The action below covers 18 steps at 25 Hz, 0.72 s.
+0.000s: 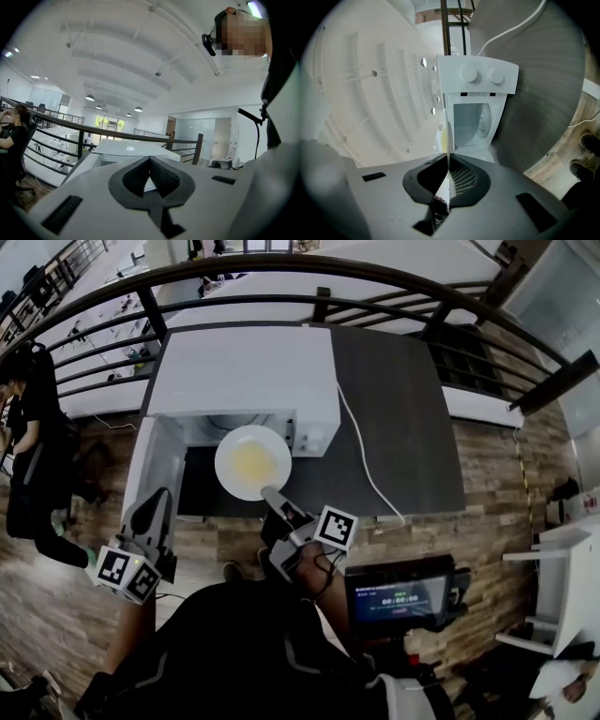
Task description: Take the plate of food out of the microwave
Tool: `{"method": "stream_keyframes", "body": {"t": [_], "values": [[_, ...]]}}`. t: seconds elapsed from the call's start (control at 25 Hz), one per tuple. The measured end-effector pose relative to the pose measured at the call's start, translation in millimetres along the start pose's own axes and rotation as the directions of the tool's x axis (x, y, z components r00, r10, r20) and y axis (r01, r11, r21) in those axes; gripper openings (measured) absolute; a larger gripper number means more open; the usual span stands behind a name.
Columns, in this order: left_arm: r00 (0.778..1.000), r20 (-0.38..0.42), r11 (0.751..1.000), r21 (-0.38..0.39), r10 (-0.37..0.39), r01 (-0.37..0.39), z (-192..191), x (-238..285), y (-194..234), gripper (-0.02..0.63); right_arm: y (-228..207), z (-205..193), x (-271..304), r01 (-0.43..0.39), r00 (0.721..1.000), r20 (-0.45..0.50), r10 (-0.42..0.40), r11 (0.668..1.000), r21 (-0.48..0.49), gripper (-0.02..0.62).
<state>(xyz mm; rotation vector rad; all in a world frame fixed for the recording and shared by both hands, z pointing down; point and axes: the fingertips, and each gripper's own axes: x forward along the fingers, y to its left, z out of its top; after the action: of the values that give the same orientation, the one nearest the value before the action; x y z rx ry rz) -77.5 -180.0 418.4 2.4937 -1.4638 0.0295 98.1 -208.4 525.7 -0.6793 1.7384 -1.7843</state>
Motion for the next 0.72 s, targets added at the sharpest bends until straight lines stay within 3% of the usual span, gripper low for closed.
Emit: {"method": "stream_keyframes", "body": {"t": [0.24, 0.44, 0.72], "values": [[0.999, 0.016, 0.999, 0.031, -0.040, 0.040, 7.6, -28.2, 9.5, 0.003, 17.2, -18.8, 0.1, -0.019, 0.997, 0.069, 0.021, 0.999, -0.026, 0.012], [0.992, 0.063, 0.994, -0.002, -0.111, 0.112, 30.4, -34.6, -1.7, 0.003, 42.6, -27.4, -0.5, -0.029, 0.994, 0.104, 0.034, 0.999, -0.041, 0.012], [0.990, 0.064, 0.992, -0.002, -0.127, 0.127, 14.4, -27.1, 2.8, 0.003, 44.0, -24.7, -1.7, -0.048, 0.992, 0.118, 0.055, 0.997, -0.057, 0.012]]}}
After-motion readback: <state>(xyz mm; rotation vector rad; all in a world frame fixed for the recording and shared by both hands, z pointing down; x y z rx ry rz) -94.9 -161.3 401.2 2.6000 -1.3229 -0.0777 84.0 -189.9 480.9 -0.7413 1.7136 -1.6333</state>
